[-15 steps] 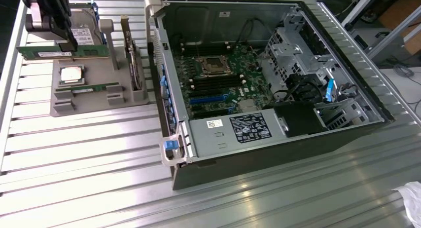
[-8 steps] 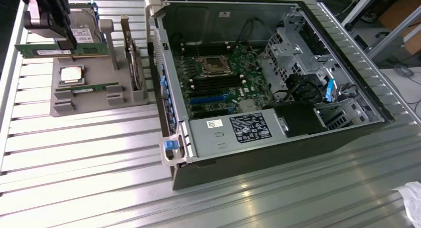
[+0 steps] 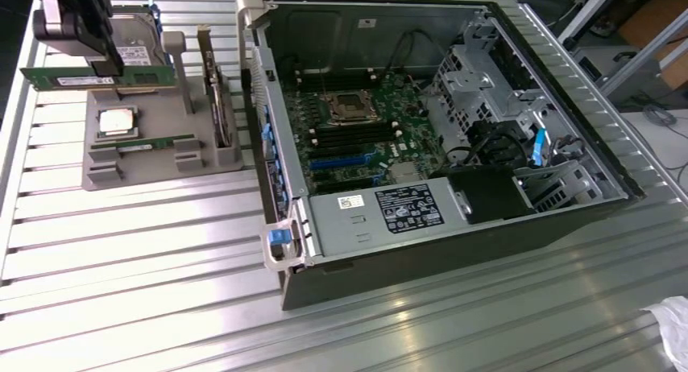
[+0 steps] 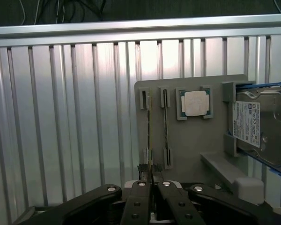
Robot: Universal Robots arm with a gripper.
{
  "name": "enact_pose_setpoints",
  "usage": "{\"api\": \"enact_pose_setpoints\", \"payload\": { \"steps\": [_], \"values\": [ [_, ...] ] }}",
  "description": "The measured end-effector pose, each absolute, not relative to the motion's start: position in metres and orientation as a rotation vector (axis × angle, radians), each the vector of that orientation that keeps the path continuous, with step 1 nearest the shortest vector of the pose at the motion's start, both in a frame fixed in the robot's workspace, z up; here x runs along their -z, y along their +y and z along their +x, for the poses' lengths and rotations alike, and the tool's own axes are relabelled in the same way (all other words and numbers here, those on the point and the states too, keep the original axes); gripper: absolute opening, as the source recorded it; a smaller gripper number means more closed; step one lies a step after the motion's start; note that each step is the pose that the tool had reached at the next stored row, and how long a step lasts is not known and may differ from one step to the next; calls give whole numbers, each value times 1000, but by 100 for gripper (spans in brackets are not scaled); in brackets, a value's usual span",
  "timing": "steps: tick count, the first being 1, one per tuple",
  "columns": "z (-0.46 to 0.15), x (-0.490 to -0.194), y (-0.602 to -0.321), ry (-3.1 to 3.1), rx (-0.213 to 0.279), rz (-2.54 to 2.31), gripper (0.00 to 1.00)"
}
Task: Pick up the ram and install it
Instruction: 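Pick up the ram and move it above insertion slot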
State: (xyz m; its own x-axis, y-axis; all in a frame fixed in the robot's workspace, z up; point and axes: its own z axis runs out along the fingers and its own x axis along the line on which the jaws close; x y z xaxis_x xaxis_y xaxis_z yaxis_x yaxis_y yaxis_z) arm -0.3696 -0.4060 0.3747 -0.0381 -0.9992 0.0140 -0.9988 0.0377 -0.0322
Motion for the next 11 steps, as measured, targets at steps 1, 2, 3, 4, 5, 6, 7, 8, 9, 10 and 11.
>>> {"api": "enact_pose_setpoints", "payload": {
  "steps": [1,2,3,4,5,6,7,8,9,10,11],
  "values": [
    [-370,-375,-406,2254,51,-2170,12],
    [-370,-376,-406,2254,51,-2170,12],
    [-370,-376,-406,2254,51,-2170,12],
    [-370,-377,-406,2254,51,-2170,12],
    [-370,-377,-406,2254,51,-2170,12],
    [-370,-377,-406,2254,51,-2170,12],
    [-370,-378,-406,2254,51,-2170,12],
    [-370,-378,-406,2254,51,-2170,12],
    [-370,-379,-406,2254,51,-2170,12],
    [-370,-379,-406,2254,51,-2170,12],
    [-370,-380,-406,2254,51,-2170,12]
  ]
}}
